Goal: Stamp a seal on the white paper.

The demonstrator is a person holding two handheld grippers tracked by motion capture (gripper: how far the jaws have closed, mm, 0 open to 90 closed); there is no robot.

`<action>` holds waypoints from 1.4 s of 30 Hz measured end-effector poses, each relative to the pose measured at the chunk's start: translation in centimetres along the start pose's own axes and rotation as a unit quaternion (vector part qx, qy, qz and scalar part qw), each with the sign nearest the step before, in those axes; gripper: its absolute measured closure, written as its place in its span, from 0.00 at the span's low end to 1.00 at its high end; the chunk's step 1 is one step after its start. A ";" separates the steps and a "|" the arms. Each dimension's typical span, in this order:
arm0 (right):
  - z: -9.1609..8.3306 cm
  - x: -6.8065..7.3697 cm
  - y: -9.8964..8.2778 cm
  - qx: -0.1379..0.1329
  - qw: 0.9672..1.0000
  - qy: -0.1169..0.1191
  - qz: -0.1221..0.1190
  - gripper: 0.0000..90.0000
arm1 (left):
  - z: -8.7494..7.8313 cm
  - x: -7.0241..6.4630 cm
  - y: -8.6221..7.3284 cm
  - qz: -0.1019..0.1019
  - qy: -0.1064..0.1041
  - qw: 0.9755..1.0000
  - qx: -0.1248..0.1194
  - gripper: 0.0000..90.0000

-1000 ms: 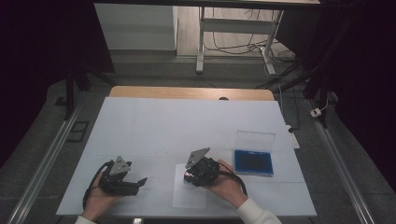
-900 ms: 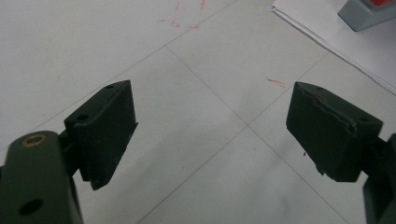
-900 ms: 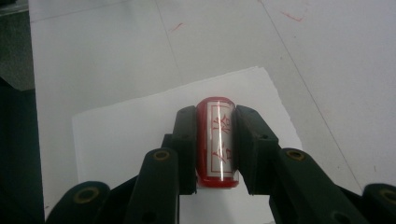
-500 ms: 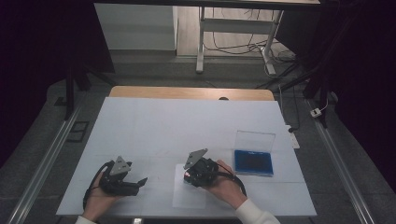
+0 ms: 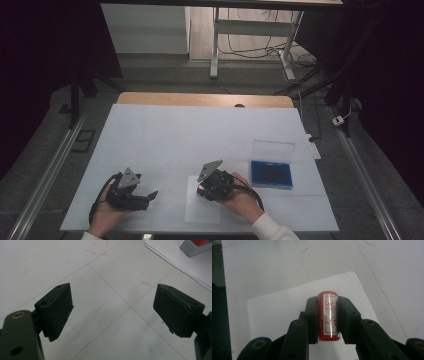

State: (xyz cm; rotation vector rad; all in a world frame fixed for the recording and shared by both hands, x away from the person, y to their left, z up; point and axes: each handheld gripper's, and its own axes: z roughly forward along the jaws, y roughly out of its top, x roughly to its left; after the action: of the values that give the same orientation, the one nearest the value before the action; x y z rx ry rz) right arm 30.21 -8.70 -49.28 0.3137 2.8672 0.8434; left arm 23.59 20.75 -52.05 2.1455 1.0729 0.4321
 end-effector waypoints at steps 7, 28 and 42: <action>0.0 0.1 -0.1 -0.002 1.000 -0.001 0.007 0.79 | 0.0 0.0 0.0 -0.001 0.001 1.000 0.000 0.18; 0.0 0.3 -0.2 -0.008 1.000 -0.005 0.000 0.78 | -0.1 0.2 0.0 -0.003 0.003 1.000 -0.003 0.18; -0.6 0.6 0.0 -0.029 1.000 -0.005 0.003 0.78 | -0.2 0.4 -0.1 -0.004 0.004 1.000 -0.004 0.18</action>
State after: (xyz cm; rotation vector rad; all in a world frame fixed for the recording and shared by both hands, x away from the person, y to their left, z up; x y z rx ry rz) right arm 29.53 -8.85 -48.86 0.3205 2.8282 0.9210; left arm 23.66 21.16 -51.98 2.1322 1.0830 0.4414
